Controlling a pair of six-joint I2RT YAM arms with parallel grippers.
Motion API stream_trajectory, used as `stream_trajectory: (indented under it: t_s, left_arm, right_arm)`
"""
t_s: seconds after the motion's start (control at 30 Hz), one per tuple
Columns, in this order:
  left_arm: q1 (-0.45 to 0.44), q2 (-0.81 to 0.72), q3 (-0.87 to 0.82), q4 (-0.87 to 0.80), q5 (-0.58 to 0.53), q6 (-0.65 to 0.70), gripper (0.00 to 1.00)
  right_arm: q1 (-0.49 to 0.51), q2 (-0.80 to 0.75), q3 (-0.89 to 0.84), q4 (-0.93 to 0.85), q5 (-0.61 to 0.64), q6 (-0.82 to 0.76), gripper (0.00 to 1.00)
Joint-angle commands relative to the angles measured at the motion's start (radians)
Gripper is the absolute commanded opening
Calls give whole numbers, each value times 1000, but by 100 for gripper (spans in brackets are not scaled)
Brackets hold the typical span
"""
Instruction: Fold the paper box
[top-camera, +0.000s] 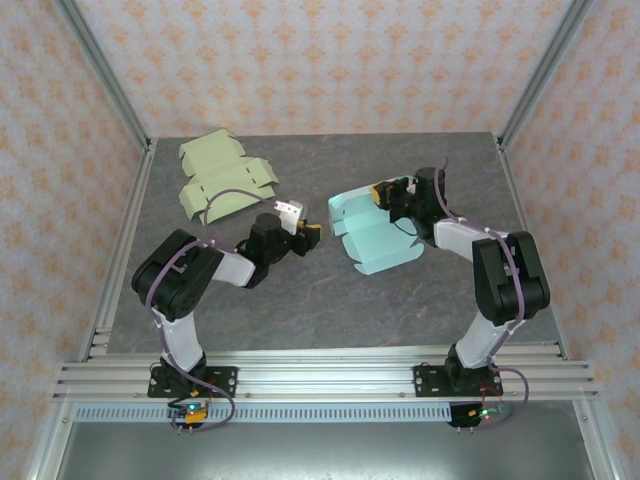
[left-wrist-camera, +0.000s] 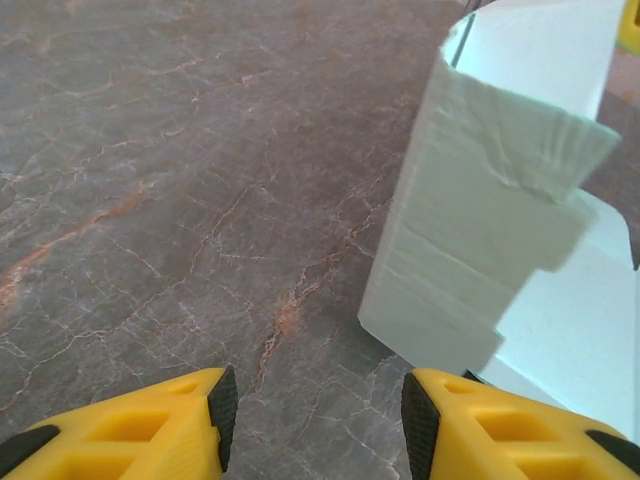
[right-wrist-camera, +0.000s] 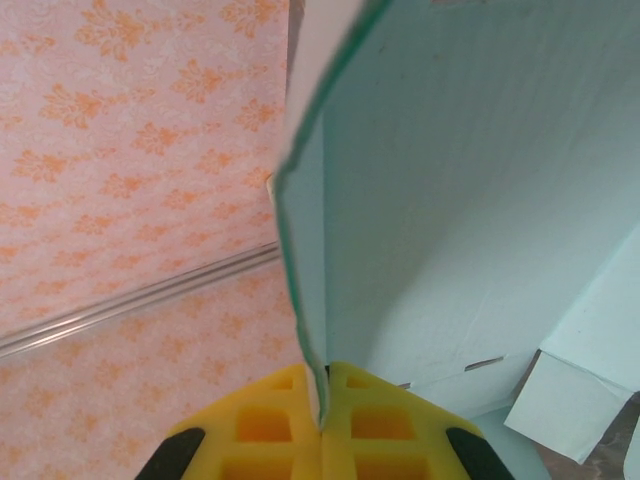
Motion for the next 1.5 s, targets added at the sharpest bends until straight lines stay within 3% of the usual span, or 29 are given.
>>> stream_trajectory:
  t_s: [0.0, 0.2, 0.47, 0.63, 0.87, 1.03, 1.23, 1.33, 1.47]
  left_arm:
    - [-15, 15, 36, 2, 10, 31, 49]
    - [-18, 15, 31, 10, 22, 44, 49]
    - [-49, -16, 11, -47, 42, 169, 48]
    - [-83, -14, 26, -83, 39, 223, 46]
    - [-120, -2, 70, -140, -46, 221, 37]
    - [-131, 1, 86, -146, -202, 155, 32]
    - [-136, -19, 62, -124, -382, 88, 35]
    - [-137, -26, 31, -77, -400, 84, 43]
    - [-136, -56, -13, -42, -405, 109, 45]
  right_arm:
    - [6, -25, -26, 87, -15, -48, 0]
    - [10, -25, -79, 192, -70, -63, 0]
    - [29, -13, -107, 242, -201, -111, 0]
    - [51, 1, -135, 258, -185, -100, 0]
    - [107, 27, -130, 265, -151, -91, 0]
    - [166, 40, -152, 307, -66, -37, 0]
    - [205, 30, -188, 353, 39, 53, 0]
    - [207, 13, -191, 323, 73, 50, 0]
    - [210, 22, -160, 258, 84, 15, 0]
